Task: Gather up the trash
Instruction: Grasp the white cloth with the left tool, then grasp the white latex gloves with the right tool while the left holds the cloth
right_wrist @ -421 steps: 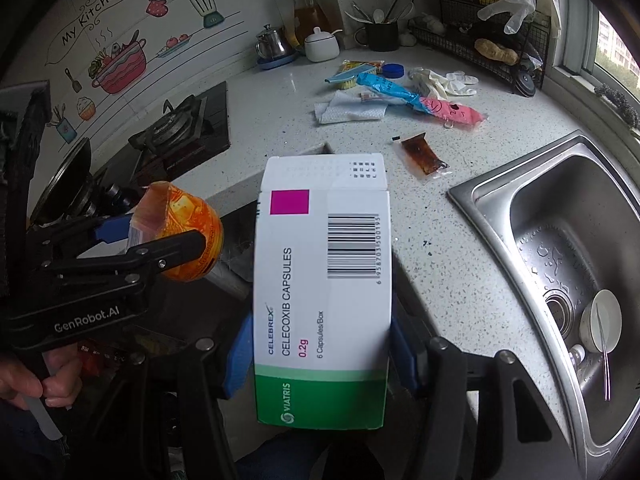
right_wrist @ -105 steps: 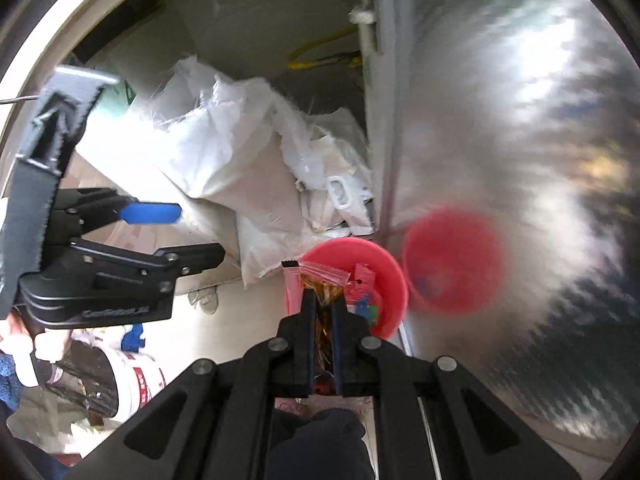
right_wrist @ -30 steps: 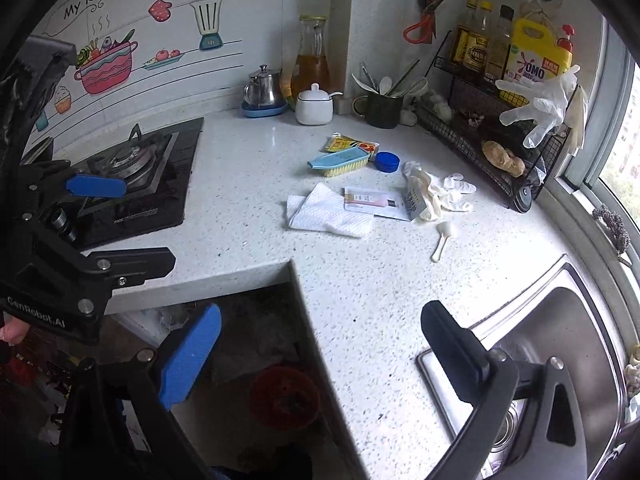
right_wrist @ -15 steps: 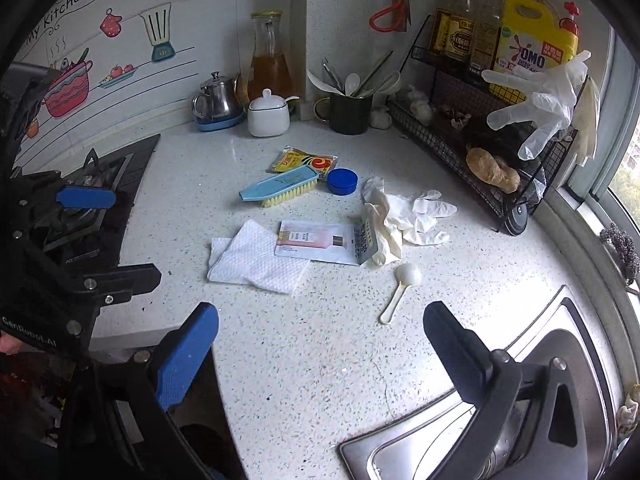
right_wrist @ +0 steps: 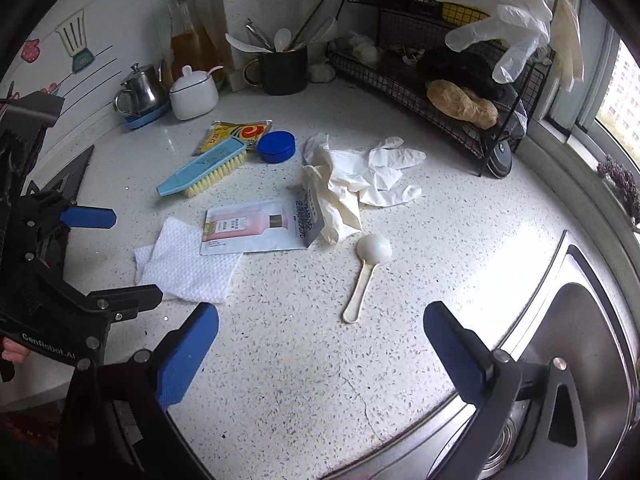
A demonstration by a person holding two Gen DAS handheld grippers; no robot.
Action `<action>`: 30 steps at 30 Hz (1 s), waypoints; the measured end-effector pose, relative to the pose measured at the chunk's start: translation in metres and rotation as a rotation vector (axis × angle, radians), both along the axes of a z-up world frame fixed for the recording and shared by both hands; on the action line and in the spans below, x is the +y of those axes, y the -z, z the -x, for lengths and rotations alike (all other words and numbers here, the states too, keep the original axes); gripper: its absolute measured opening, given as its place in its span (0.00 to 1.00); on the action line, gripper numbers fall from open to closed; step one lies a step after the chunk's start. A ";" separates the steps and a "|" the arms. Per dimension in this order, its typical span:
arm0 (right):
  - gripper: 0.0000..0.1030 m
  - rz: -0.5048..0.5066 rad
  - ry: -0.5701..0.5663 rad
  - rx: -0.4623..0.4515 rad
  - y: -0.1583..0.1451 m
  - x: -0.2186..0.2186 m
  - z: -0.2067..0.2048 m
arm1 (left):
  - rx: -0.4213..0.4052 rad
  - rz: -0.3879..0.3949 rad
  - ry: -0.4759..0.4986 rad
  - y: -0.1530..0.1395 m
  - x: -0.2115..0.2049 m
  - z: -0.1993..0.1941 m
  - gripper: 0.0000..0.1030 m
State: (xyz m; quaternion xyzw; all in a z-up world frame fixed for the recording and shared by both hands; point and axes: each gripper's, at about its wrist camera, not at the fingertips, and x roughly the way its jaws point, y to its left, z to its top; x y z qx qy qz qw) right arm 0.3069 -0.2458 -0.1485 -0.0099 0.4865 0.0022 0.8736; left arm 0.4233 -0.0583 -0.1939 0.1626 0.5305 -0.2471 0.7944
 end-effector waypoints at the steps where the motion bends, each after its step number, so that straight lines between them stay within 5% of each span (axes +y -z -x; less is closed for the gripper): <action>1: 0.99 0.001 0.017 0.012 0.003 0.000 -0.001 | 0.006 0.000 0.013 0.005 -0.001 -0.003 0.98; 18: 0.99 -0.013 0.111 0.068 0.019 -0.012 -0.005 | 0.028 -0.012 0.102 0.030 -0.019 -0.016 0.82; 22: 0.99 -0.026 0.118 0.068 0.020 -0.015 -0.009 | 0.021 0.001 0.117 0.026 -0.026 -0.005 0.55; 26: 0.99 -0.036 0.101 0.055 0.017 -0.016 -0.012 | 0.040 0.032 0.119 0.022 -0.033 0.006 0.11; 30: 0.99 -0.041 0.074 0.039 0.013 -0.018 -0.015 | 0.028 0.037 0.094 0.016 -0.036 0.013 0.08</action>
